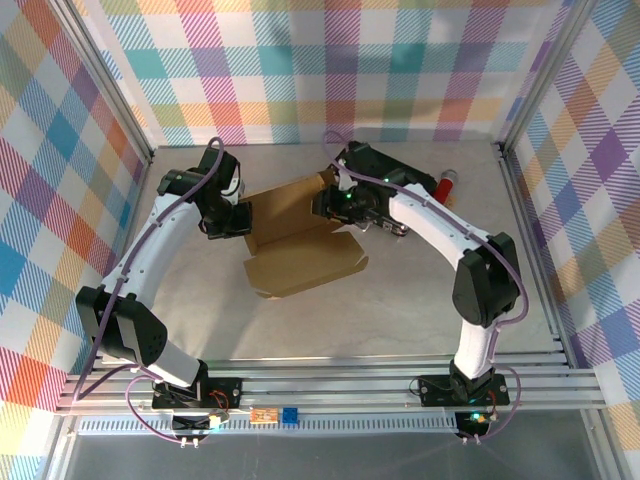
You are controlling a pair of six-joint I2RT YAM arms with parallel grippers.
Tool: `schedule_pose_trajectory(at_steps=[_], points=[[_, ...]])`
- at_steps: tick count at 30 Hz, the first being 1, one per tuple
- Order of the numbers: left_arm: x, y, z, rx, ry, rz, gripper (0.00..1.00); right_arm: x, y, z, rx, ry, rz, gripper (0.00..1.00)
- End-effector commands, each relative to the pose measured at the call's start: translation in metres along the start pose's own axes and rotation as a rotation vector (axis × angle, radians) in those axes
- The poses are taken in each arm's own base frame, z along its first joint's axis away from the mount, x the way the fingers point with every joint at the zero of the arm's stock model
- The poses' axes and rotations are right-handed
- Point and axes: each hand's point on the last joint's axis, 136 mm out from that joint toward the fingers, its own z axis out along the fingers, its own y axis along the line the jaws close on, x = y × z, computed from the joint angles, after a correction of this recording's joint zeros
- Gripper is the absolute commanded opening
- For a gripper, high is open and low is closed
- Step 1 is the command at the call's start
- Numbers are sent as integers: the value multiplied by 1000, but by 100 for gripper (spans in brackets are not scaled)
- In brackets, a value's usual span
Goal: Fold the paper box
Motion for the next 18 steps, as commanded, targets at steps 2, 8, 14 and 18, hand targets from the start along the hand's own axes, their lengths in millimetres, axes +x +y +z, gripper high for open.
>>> schedule_pose_trajectory(at_steps=[2, 8, 14, 18], points=[[-3, -12, -9, 41, -24, 11, 0, 11, -1, 8, 2, 50, -15, 41], [2, -11, -8, 44, -10, 7, 0, -4, 30, -39, -77, -108, -141, 44], [3, -13, -13, 54, -5, 9, 0, -14, -11, -82, -29, -191, -108, 45], [2, -15, -16, 61, -10, 10, 0, -6, -56, -93, 18, -188, -15, 46]])
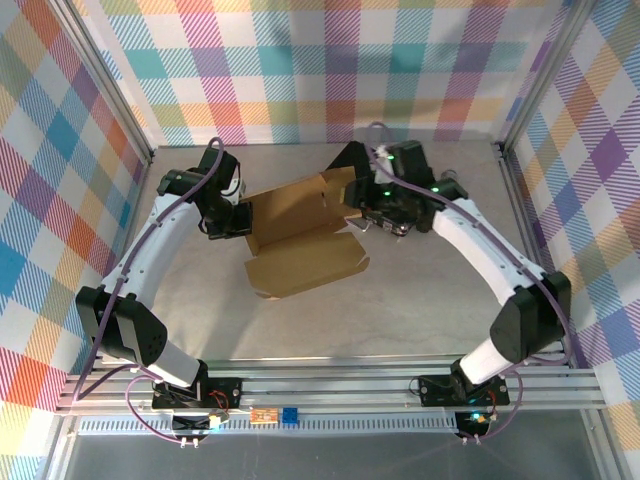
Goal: Fold the paper box
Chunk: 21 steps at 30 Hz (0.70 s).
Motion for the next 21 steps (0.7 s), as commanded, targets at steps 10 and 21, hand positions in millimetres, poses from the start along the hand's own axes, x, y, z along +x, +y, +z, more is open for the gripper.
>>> schedule_pose_trajectory(at_steps=[10, 21], points=[[1, -14, -16, 54, -13, 5, 0, 36, -26, 34, 2, 144, 106, 46], [1, -16, -15, 63, -6, 5, 0, 37, -13, 74, 37, 186, 74, 48]])
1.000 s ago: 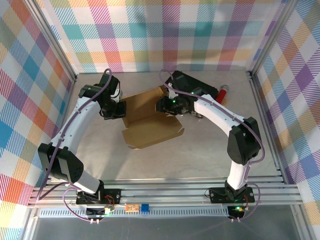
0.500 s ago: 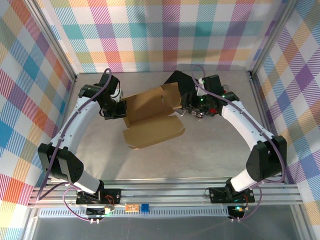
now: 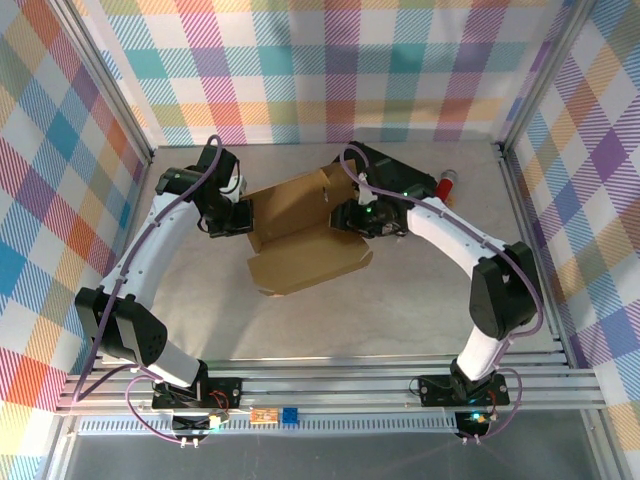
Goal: Fold the paper box
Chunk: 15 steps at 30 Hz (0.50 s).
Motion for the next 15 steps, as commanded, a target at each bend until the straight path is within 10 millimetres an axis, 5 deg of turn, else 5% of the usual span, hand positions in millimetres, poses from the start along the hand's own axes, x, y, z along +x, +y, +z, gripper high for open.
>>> schedule_pose_trajectory(at_steps=[1, 15], points=[[4, -9, -9, 31, 4, 2, 0, -18, 19, -5, -18, -47, -39, 47], [2, -9, -9, 23, 3, 3, 0, -18, 33, -2, 75, -59, -199, 43]])
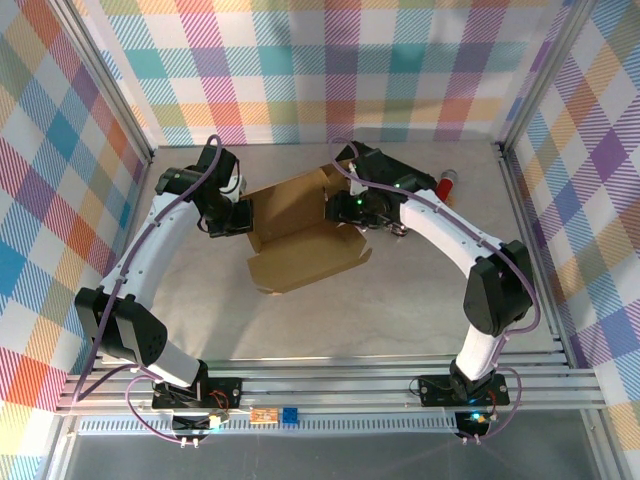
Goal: Fold the paper box
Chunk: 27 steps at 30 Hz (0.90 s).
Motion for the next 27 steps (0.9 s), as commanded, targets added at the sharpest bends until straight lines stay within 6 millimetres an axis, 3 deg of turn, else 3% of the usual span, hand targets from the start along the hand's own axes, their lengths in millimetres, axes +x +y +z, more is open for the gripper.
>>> schedule_pose_trajectory(at_steps=[1, 10, 20, 27], points=[[2, -9, -9, 25, 2, 5, 0, -2, 11, 5, -3, 10, -79, 43], [-1, -12, -8, 39, -5, -8, 0, 11, 23, 14, 2, 67, -196, 34], [-3, -14, -10, 47, -8, -11, 0, 24, 12, 24, 116, 102, -306, 12], [-2, -14, -9, 47, -3, -12, 0, 28, 28, 28, 179, 90, -446, 6]])
